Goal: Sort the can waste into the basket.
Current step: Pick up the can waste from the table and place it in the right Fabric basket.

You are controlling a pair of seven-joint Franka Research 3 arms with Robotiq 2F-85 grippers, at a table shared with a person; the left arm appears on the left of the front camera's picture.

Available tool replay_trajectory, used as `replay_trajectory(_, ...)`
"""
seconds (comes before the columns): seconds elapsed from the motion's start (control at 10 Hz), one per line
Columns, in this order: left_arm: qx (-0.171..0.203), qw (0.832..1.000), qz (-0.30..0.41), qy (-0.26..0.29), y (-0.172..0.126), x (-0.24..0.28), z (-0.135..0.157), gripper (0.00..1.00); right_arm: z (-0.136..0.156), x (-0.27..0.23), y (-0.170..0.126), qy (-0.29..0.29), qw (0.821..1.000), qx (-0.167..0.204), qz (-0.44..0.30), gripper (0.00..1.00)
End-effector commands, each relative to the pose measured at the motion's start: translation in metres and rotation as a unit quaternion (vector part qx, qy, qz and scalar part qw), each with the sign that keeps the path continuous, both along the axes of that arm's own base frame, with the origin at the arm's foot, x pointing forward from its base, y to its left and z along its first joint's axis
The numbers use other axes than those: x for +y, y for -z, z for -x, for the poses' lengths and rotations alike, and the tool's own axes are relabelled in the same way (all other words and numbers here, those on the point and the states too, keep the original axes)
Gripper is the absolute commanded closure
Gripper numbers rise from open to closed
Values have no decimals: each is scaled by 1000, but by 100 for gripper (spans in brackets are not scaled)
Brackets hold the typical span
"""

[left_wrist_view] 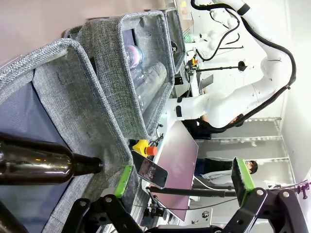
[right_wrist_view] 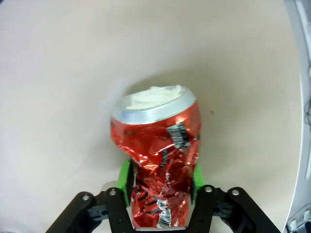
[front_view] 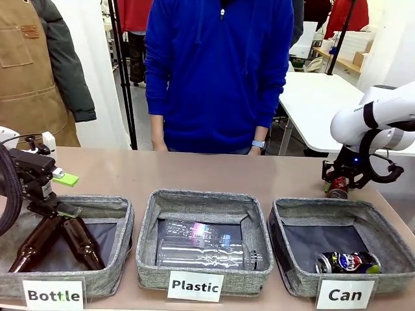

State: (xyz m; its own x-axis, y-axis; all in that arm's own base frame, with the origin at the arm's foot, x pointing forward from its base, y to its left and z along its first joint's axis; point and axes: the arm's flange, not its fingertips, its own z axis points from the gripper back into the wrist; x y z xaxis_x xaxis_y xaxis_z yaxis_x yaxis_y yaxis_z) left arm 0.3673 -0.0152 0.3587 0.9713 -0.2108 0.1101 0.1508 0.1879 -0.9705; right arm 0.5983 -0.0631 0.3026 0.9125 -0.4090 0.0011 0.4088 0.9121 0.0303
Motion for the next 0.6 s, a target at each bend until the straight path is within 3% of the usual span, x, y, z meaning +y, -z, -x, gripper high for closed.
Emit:
replay_trajectory(0.0,-1,1000,3,6,-4,4,2,0,-4,4,-5,21,1000,-4,-4,85)
replay_trajectory(0.2,-1,1000,3,6,-4,4,2,0,-5,5,-5,18,1000,-5,-4,100)
replay_trajectory(0.5,-1,1000,3,6,-4,4,2,0,-3,5,-8,15,1000,-11,-8,100)
